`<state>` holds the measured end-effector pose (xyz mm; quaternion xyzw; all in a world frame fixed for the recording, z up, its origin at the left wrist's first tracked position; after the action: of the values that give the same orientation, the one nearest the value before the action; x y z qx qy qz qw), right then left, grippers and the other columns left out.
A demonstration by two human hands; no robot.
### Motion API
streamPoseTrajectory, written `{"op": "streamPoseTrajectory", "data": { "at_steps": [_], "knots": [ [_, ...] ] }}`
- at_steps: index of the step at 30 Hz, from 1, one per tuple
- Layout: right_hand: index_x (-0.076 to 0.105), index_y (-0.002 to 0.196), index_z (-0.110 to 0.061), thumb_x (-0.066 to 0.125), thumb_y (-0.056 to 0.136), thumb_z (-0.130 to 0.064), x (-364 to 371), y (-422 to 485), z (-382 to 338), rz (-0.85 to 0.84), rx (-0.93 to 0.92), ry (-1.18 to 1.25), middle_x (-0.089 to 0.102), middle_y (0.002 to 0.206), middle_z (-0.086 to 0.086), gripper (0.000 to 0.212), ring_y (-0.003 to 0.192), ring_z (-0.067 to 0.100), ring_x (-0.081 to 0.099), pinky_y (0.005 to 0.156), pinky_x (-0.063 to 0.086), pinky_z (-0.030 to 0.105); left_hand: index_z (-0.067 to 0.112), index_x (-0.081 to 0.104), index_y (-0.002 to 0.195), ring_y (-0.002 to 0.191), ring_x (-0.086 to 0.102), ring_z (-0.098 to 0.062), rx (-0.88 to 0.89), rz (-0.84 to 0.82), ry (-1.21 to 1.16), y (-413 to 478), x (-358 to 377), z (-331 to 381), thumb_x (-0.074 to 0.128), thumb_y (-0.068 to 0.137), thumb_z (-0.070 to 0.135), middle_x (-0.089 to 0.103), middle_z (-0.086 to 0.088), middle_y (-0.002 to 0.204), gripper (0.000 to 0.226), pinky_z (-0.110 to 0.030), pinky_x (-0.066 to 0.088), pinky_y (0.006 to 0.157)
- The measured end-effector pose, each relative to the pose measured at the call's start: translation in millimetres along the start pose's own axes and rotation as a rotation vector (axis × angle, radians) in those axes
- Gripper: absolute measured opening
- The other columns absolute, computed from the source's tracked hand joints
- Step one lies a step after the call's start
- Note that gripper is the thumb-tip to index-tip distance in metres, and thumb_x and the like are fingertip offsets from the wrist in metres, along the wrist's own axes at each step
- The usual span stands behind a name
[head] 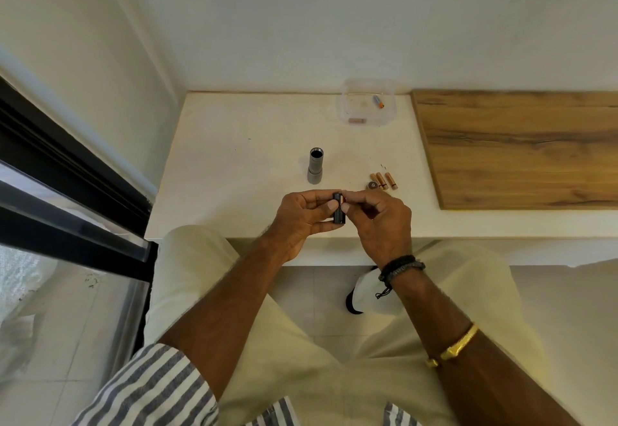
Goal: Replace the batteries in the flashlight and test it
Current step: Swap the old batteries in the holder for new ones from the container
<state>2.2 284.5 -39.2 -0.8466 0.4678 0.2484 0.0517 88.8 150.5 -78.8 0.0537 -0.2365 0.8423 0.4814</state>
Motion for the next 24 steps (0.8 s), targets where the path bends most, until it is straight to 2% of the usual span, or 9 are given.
{"op": "streamPoseTrajectory", "data": {
  "at_steps": [4,9,13,16,20,24],
  "knots": [
    [0.072,0.105,-0.024,0.078,0.087,-0.01,-2,4,4,-0.019,0.09,0.064,0.074,0.085,-0.007,0.024,0.078,0.0,0.07,0.071,0.054,0.007,0.0,0.065,0.125,0.104,0.071,-0.034,-0.03,-0.01,-0.038,0,3,1,0.065,0.093,0.006,0.072,-0.021,0.115,0.032,-0.043,0.06,0.084],
    [0.072,0.108,-0.019,0.079,0.086,-0.009,-1,9,10,0.02,0.127,0.148,0.076,0.083,-0.009,0.026,0.075,0.002,0.072,0.071,0.06,0.019,0.0,0.066,0.123,0.107,0.07,-0.035,-0.088,0.001,-0.162,2,6,-1,0.064,0.095,0.009,0.071,-0.021,0.116,0.03,-0.042,0.059,0.084],
    [0.074,0.105,-0.02,0.079,0.086,-0.009,-1,17,20,0.08,0.168,0.22,0.076,0.084,-0.01,0.022,0.077,0.003,0.072,0.065,0.061,0.02,-0.002,0.067,0.118,0.105,0.07,-0.036,-0.124,0.092,-0.249,7,2,0,0.069,0.091,0.01,0.071,-0.022,0.114,0.03,-0.042,0.06,0.082],
    [0.076,0.1,-0.017,0.078,0.086,-0.007,-1,31,28,0.107,0.218,0.287,0.076,0.082,-0.003,0.017,0.072,0.007,0.071,0.063,0.06,0.023,-0.003,0.067,0.115,0.103,0.071,-0.034,-0.122,0.131,-0.314,9,-5,3,0.065,0.093,0.007,0.072,-0.022,0.111,0.024,-0.039,0.06,0.079],
    [0.077,0.097,-0.013,0.077,0.086,-0.004,-1,69,34,0.137,0.245,0.344,0.075,0.08,0.003,0.015,0.069,0.013,0.069,0.061,0.06,0.025,-0.002,0.065,0.117,0.107,0.07,-0.033,-0.099,0.096,-0.371,10,-14,10,0.058,0.097,0.005,0.071,-0.023,0.116,0.022,-0.038,0.059,0.084],
    [0.078,0.093,-0.014,0.075,0.086,-0.005,-1,121,38,0.163,0.209,0.287,0.075,0.08,0.008,0.012,0.066,0.013,0.068,0.056,0.057,0.023,-0.003,0.064,0.119,0.105,0.071,-0.034,-0.089,0.154,-0.477,9,-22,15,0.056,0.097,0.005,0.071,-0.024,0.113,0.024,-0.041,0.059,0.087]
  ]
}}
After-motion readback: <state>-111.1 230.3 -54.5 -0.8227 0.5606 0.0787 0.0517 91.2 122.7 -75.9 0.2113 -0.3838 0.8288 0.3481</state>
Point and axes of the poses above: each hand's wrist, its own y-axis towards the middle knuckle, its own x-axis out of the palm, z = x × y, the point moved 3 cm from there along y, towards the middle knuckle
